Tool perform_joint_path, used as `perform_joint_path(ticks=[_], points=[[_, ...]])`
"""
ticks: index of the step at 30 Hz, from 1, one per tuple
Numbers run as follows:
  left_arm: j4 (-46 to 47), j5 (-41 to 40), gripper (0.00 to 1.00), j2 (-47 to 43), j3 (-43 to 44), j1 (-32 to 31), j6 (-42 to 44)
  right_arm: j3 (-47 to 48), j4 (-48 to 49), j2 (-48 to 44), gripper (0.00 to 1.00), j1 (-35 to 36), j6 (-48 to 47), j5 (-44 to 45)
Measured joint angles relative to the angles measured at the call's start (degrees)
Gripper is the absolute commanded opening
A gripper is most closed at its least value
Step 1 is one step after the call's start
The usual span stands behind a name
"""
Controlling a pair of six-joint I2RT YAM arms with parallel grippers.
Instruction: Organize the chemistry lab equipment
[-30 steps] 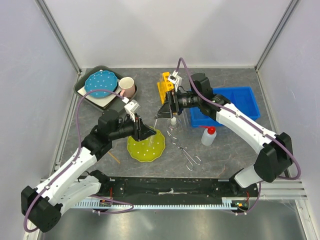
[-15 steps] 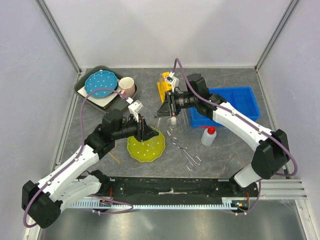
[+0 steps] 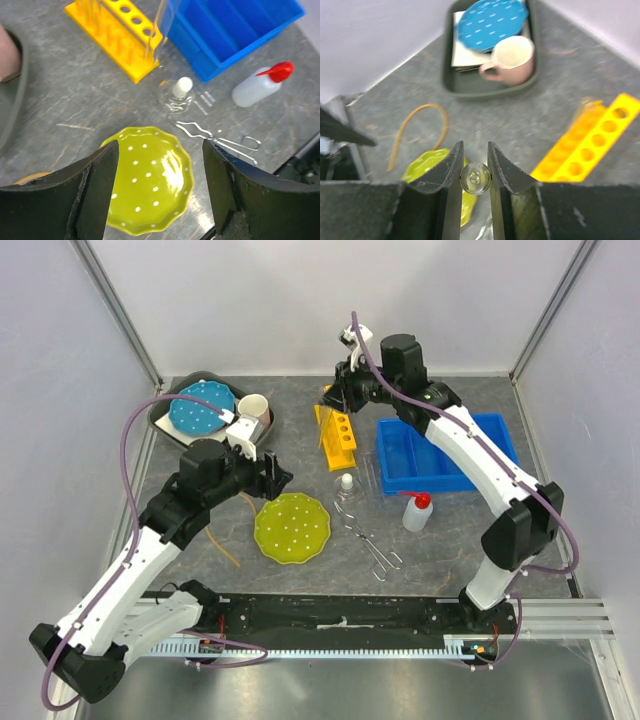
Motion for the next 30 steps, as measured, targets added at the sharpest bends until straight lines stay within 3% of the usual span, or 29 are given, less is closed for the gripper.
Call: perform_joint_path(ticks=[5,15,30], points=[[-1.8,-4.5,0.75,-1.2,-2.9,0.2,3.1,8.7,-0.8,8.0,0.19,-0.3,-7.6,8.3],[-2.9,-8.6,0.75,-1.2,-7.9,0.2,4.8,19.3,-2.1,22.1,0.20,-0.3,-13.0,17.7],[-2.7,-10.3,0.75,-3.8,-8.5,0.2,5.2,22.0,-1.9,26.1,0.21,-0.3,-14.2,20.9]])
